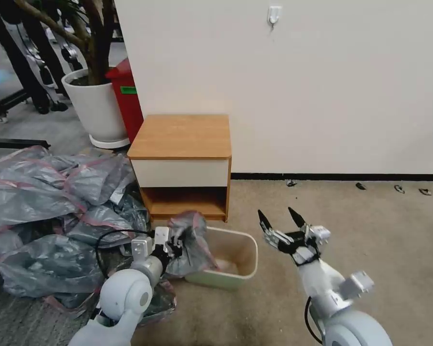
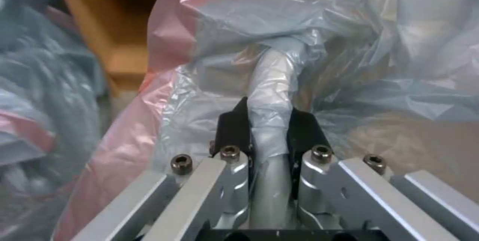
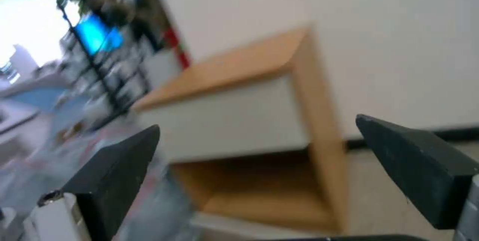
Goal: Pick up the garbage bag from the table and place it over the trash can.
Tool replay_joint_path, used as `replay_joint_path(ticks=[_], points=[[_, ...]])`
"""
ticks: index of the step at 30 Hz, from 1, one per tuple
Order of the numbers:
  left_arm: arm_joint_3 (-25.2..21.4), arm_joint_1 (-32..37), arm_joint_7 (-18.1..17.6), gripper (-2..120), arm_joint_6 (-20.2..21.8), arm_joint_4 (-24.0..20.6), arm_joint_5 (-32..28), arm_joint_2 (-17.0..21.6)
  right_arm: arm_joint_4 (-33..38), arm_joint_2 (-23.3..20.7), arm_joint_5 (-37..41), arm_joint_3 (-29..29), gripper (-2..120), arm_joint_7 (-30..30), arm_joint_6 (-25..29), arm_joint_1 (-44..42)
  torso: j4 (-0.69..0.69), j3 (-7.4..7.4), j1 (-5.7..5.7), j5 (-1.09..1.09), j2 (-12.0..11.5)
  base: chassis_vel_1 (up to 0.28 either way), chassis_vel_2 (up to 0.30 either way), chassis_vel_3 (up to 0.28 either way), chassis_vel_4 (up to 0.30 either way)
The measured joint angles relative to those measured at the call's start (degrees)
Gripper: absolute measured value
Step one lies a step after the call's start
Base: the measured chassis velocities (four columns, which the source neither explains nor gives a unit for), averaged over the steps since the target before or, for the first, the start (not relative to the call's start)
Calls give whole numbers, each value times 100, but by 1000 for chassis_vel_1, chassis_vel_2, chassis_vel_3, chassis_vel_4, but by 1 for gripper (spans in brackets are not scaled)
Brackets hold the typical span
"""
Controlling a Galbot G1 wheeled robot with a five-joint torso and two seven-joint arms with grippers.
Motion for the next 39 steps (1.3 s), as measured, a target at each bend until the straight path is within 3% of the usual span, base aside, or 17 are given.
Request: replay_joint_path(ticks=[4,12,17,25,35,39], points=[[-43,114,-30,9,-182,-91,220,-101,77,-425,263,-613,99,51,-793,370,1,0,0,-1,0,0,0,0,0],[-99,232,-31,9,-236,-189,239,-188,-95,-432,-22,-1538,99,10,-1401,1092,-1,0,0,-1,0,0,0,0,0],[-93,330,43,9,-262,-220,383,-195,-367,-257,165,-1980,99,335,-1554,1727,0,0,0,-2,0,0,0,0,0],[-96,374,85,9,-287,-244,432,-221,-702,-66,220,-2428,97,532,-1567,1954,-1,0,0,-2,0,0,0,0,0],[-85,442,108,9,-303,-302,474,-262,-1057,55,91,-2536,85,525,-1495,2104,-1,0,0,-1,0,0,0,0,0],[-96,441,111,9,-308,-299,479,-261,-1059,73,59,-2535,86,517,-1484,2089,-1,0,0,-1,0,0,0,0,0]])
